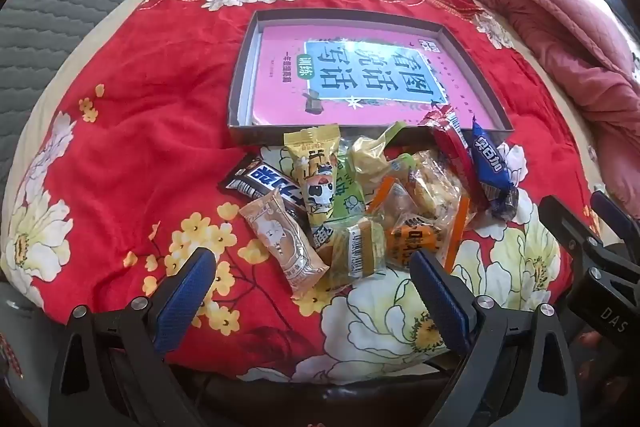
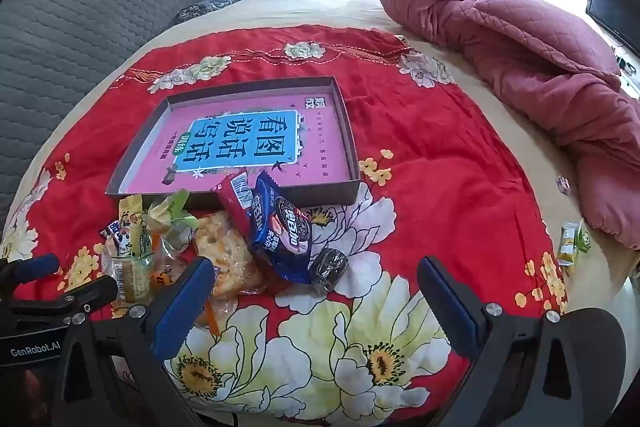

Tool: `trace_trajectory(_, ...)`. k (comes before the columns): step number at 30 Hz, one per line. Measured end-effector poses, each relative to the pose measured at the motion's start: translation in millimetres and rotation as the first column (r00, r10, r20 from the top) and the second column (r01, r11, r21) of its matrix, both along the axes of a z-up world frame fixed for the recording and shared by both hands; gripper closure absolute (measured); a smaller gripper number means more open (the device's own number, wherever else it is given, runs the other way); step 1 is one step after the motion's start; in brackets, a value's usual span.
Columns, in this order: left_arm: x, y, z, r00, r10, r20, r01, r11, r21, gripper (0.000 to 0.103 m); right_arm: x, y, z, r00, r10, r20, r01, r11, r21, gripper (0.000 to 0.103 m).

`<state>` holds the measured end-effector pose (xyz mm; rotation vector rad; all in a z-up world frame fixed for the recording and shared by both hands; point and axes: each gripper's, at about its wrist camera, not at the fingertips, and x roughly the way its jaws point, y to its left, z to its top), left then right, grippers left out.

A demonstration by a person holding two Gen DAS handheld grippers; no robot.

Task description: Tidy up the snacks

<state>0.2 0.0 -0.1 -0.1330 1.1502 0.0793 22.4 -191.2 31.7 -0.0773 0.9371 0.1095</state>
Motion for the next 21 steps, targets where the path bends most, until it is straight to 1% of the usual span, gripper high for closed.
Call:
trace_trajectory(8,2.8,2.5,-2.6,1.0,-0.002,0.003,0.002,1.0,-0.004,0.005,0.7,-0.9,2.0,1.0,-0.007,-0.005,0.007,1.0,0.003,0.001)
trace_trajectory(9,0.3,-1.0,1.9,1.0,0.001,0.006,-0.001,1.0,-0.004,0.005,-2.1,-1.9,0.8,1.0,0.0,0.005,0.0,1.0,0.001,0.001)
trace_trajectory(21,-1.3,-1.6,5.0,1.0,0.0,0.011,0.0,1.0,-0.006,0.005,-4.6,-0.3,1.7,1.0,0.008,0.01,-0.008,1.0,0.001,0.001)
